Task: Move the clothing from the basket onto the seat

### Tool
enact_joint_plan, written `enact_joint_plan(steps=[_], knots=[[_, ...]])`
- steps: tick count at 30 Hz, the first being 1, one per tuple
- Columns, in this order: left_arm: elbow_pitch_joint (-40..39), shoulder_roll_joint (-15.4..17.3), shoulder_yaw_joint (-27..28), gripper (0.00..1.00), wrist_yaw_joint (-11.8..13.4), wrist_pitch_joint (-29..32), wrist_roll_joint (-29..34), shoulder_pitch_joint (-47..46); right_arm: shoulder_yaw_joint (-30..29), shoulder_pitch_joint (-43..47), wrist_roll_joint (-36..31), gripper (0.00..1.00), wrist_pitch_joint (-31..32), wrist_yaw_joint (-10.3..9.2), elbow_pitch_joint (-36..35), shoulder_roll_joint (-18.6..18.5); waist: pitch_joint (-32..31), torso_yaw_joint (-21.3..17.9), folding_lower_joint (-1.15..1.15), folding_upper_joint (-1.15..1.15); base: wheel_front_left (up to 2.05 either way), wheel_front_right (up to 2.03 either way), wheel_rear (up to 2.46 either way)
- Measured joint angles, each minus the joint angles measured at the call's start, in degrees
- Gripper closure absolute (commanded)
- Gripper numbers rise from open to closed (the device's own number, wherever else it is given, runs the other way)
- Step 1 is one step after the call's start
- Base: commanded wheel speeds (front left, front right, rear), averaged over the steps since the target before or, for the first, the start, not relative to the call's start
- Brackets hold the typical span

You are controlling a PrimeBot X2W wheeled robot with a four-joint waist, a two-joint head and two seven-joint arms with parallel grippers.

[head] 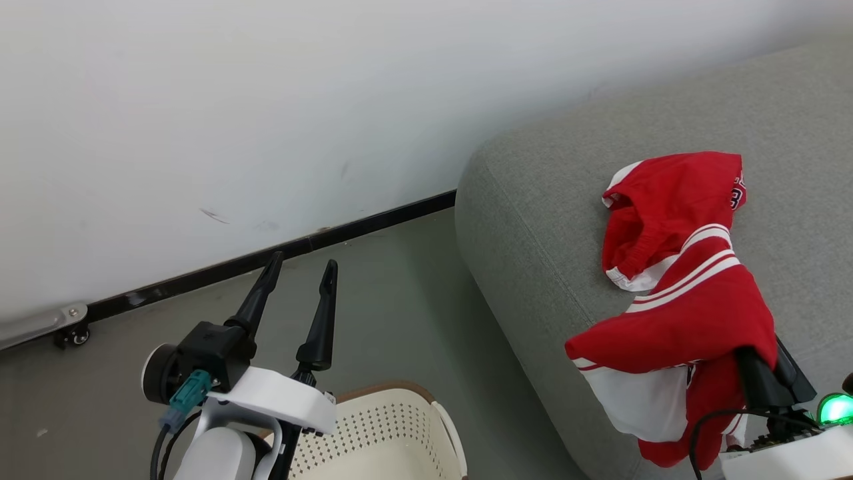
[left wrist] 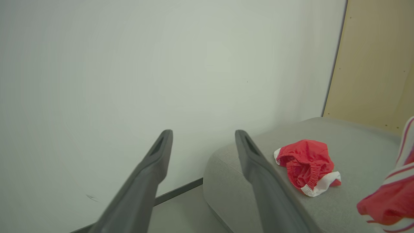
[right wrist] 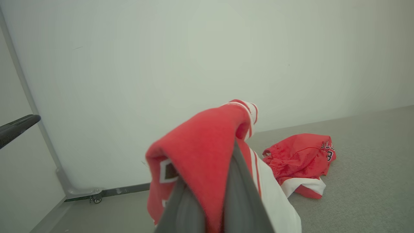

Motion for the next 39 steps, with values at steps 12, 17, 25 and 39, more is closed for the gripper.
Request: enact_joint_plan(steps=[12,17,25,39], knots=[[-3.97,1.96,1.51,0.00,2.02,-0.01,2.44,0.97,-5.41,-12.29,1.08,1.00,5.10,0.00,2.67,-5.37,1.80,-3.09,0.00,0.00,0.00,0.00,0.00],[-6.37,2.96,2.02,0.00,2.88,-0.07,3.55,0.99,-7.00,-21.57,2.64,1.00,7.67,0.00,3.90,-7.04,3.27,-3.72,0.00,0.00,0.00,0.00,0.00],[-9.99,5.20,2.53,0.00,4.37,-0.10,6.17,1.31,-9.40,-37.74,4.11,1.00,12.90,0.00,13.70,-9.44,6.43,-3.40,0.00,0.00,0.00,0.00,0.00],[-17.01,6.82,2.58,0.00,5.12,0.41,7.60,2.22,-13.67,-50.26,-0.93,1.00,14.88,0.00,30.36,-14.16,11.59,0.76,0.00,0.00,0.00,0.00,0.00]])
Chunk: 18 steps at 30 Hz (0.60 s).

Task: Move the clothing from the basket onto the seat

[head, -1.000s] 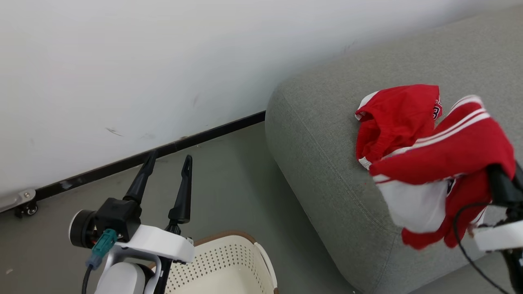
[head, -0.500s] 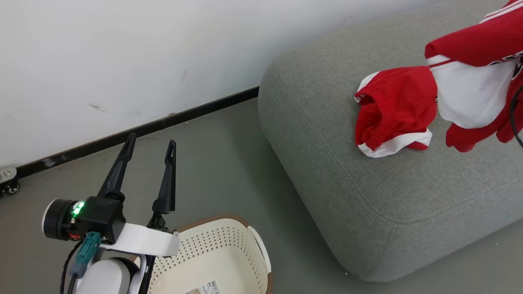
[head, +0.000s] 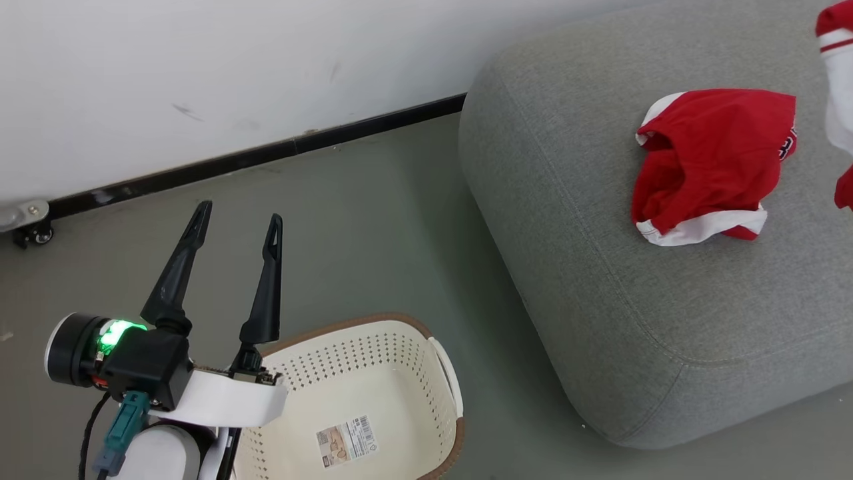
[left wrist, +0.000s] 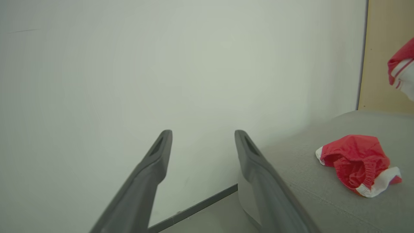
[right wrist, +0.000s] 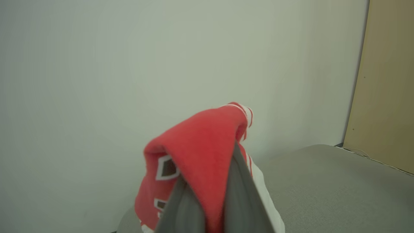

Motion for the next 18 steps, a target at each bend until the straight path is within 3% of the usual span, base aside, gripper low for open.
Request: enact_joint_plan(steps=[10,18], knots=[[-3.98,1.05,-0.77,0.00,-0.11,1.97,0.45,-0.11,-5.67,-6.68,-3.80,1.00,-3.66,0.00,8.49,-4.44,3.97,3.96,0.00,0.00,0.00,0.00,0.00],[-6.05,1.47,-1.91,0.00,-0.64,3.85,1.24,-1.24,-5.14,-7.44,-7.25,1.00,-7.13,0.00,12.95,-1.74,7.44,6.72,0.00,0.00,0.00,0.00,0.00]])
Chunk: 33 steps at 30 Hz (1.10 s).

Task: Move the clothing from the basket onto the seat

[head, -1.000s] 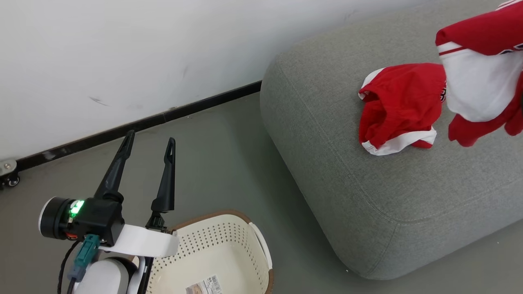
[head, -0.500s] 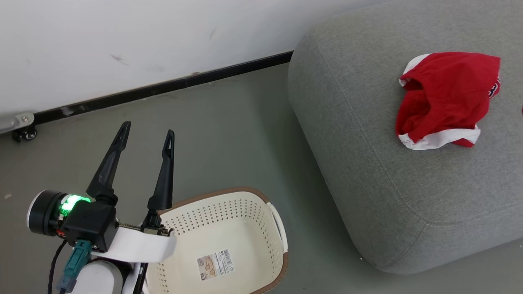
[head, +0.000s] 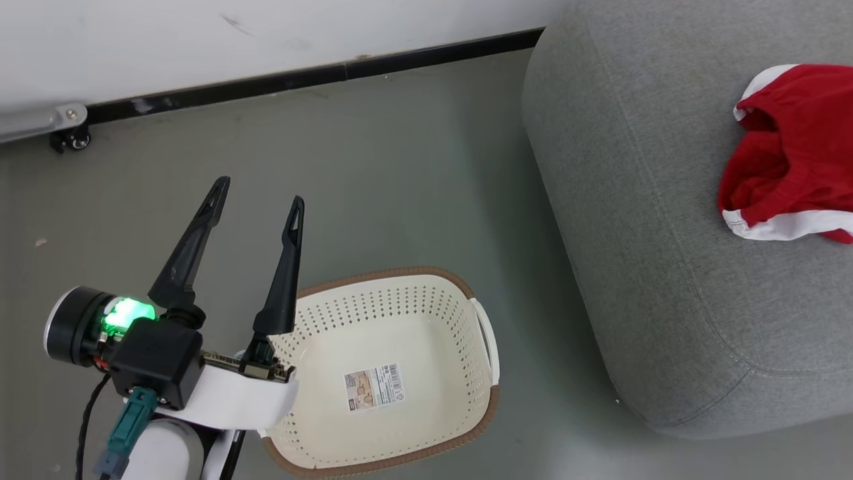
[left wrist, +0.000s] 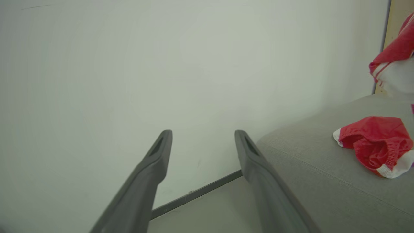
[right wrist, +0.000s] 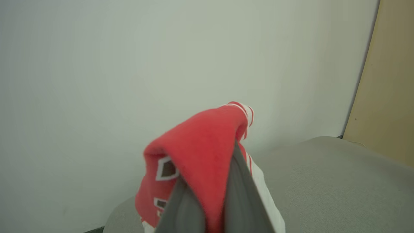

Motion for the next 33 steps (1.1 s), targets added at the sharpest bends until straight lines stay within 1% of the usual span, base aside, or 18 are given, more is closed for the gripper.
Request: enact_joint_plan(steps=[3,5,8,11,15,19,22,25,27,30,33], knots=[[-0.97,0.13,-0.54,0.00,-0.33,0.78,0.46,-0.92,-1.03,-0.92,-1.12,1.00,-1.90,0.01,1.71,-0.02,1.33,0.90,0.00,0.00,0.00,0.00,0.00],[-1.60,0.40,-0.89,0.00,-0.56,1.38,0.85,-1.48,-2.49,-3.31,-2.78,1.00,-4.05,0.01,2.18,-0.41,2.67,1.71,0.00,0.00,0.00,0.00,0.00],[-2.07,0.65,-1.03,0.00,-1.05,1.92,0.85,-1.88,-2.50,-4.14,-3.75,1.00,-4.85,0.01,3.64,-0.37,3.99,2.44,0.00,0.00,0.00,0.00,0.00],[-2.86,0.86,-1.34,0.00,-1.57,2.91,1.04,-2.72,-2.93,-3.36,-4.76,1.00,-5.81,0.01,7.42,0.74,5.72,3.21,0.00,0.00,0.00,0.00,0.00],[-3.27,1.66,-1.33,0.00,-1.62,3.63,1.41,-3.44,-3.97,-1.82,-5.47,1.00,-6.68,0.01,10.92,2.10,7.42,3.78,0.00,0.00,0.00,0.00,0.00],[-3.77,1.80,-1.23,0.00,-2.05,4.13,1.41,-4.16,-3.53,-0.78,-5.76,1.00,-7.53,0.02,13.01,3.34,9.07,4.12,0.00,0.00,0.00,0.00,0.00],[-4.03,1.75,-1.22,0.00,-2.07,4.16,1.41,-5.25,-4.07,-0.82,-5.58,1.00,-8.57,0.01,13.88,3.58,10.23,4.17,0.00,0.00,0.00,0.00,0.00],[-4.25,1.56,-1.15,0.00,-2.08,4.14,1.31,-6.22,-3.00,-0.81,-5.28,1.00,-8.81,0.01,14.55,4.02,11.27,4.03,0.00,0.00,0.00,0.00,0.00],[-4.25,1.40,-1.01,0.00,-2.08,4.08,1.23,-6.50,-2.02,-0.82,-4.35,1.00,-8.79,0.02,14.70,5.11,11.88,3.80,0.00,0.00,0.00,0.00,0.00],[-4.05,1.13,-0.97,0.00,-2.08,4.02,0.82,-7.13,0.63,-0.74,-3.22,1.00,-8.09,0.02,16.25,6.14,12.59,3.26,0.00,0.00,0.00,0.00,0.00],[-3.69,0.48,-0.94,0.00,-2.08,3.27,0.75,-7.21,2.69,-0.58,-2.48,1.00,-7.16,0.02,17.11,6.38,13.12,2.60,0.00,0.00,0.00,0.00,0.00]])
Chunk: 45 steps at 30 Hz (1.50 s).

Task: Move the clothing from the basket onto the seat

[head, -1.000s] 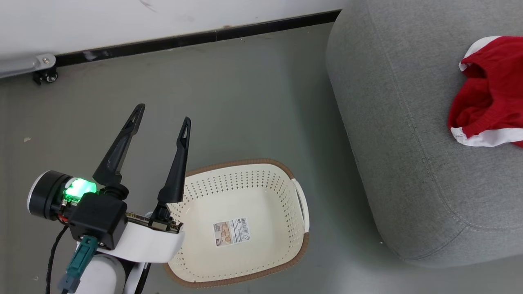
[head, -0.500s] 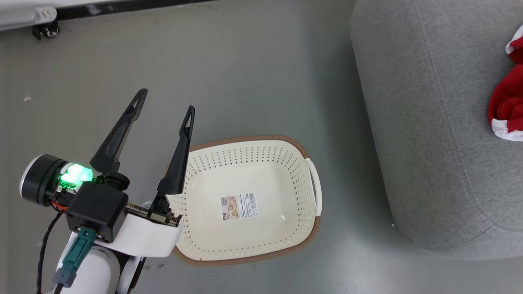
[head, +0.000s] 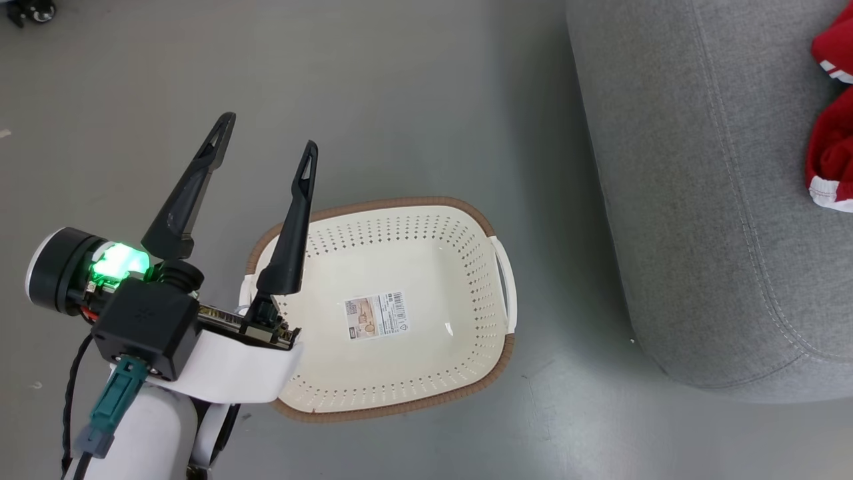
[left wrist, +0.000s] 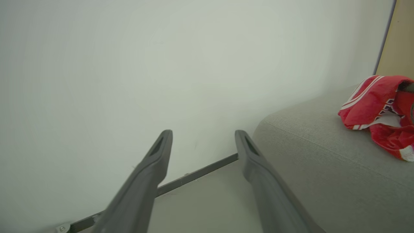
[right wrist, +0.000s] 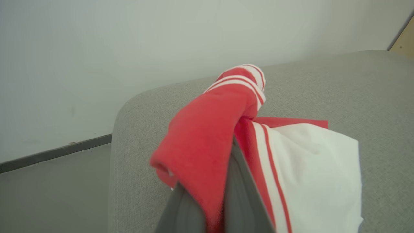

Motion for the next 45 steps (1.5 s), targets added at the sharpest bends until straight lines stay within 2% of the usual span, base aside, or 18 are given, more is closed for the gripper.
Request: enact_joint_plan(steps=[8,11,15,16,18,30,45], knots=[[1.27,-0.35,0.31,0.00,0.02,-1.63,-0.03,-0.97,4.39,0.84,2.25,1.00,0.01,0.00,0.30,0.07,0.37,-1.51,0.00,0.00,0.00,0.00,0.00],[2.25,-0.71,0.41,0.00,0.03,-2.36,-0.47,-1.08,6.41,0.88,2.81,0.75,0.24,-0.01,0.27,-0.08,0.13,-2.04,0.00,0.00,0.00,0.00,0.00],[3.32,-1.80,0.41,0.00,0.07,-3.20,-1.42,-1.07,8.42,2.22,3.46,0.51,0.56,-0.01,-0.12,0.09,-0.50,-2.62,0.00,0.00,0.00,0.00,0.00],[3.61,-2.00,0.40,0.00,0.07,-3.37,-1.72,-1.07,9.07,2.70,3.77,0.32,0.83,-0.01,-0.15,0.18,-0.71,-2.75,0.00,0.00,0.00,0.00,0.00],[4.09,-2.02,0.35,0.00,0.07,-3.57,-1.99,-1.07,10.06,3.46,4.27,0.02,0.94,0.00,-0.40,0.59,-1.15,-3.00,0.00,0.00,0.00,0.00,0.00],[6.59,-3.01,0.47,0.00,0.05,-5.02,-3.50,-1.03,15.74,8.42,7.42,0.00,0.81,0.00,-3.59,0.35,-4.13,-4.72,0.00,0.00,0.00,0.00,0.00],[9.47,-3.34,2.01,0.00,0.16,-6.09,-4.15,0.46,23.92,15.32,9.40,0.00,-1.82,-0.01,-13.97,-0.47,-8.43,-7.76,0.00,0.00,0.00,0.00,0.00]])
